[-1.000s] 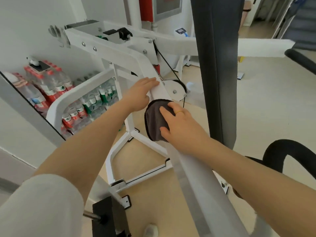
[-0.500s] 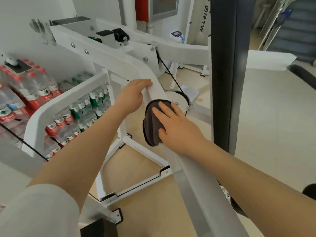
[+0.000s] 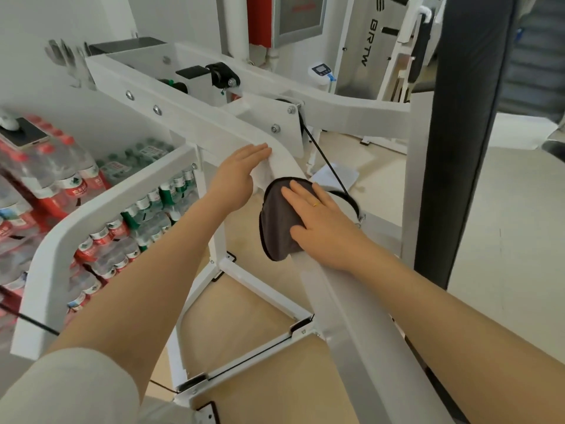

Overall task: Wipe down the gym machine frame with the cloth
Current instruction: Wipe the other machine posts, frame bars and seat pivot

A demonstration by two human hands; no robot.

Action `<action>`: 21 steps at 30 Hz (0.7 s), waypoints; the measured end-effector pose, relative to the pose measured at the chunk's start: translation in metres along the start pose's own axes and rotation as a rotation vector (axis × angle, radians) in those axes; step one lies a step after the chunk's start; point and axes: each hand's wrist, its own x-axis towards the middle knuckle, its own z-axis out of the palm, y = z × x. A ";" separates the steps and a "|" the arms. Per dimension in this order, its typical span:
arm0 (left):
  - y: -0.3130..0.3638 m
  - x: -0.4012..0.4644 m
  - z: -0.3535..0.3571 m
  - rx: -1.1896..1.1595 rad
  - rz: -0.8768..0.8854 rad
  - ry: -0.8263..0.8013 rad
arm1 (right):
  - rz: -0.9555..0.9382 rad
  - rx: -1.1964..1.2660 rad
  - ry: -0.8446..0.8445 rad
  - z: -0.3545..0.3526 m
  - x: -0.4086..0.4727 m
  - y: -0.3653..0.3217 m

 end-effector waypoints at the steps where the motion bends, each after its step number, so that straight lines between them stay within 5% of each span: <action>1: -0.003 0.002 -0.001 -0.003 0.017 0.002 | 0.003 -0.025 0.013 -0.001 0.008 -0.001; 10: -0.001 0.008 -0.013 -0.103 0.000 -0.010 | 0.018 -0.095 0.032 -0.016 0.088 -0.014; 21: 0.018 -0.002 -0.010 0.137 -0.051 -0.149 | -0.077 -0.162 -0.036 -0.001 -0.023 -0.002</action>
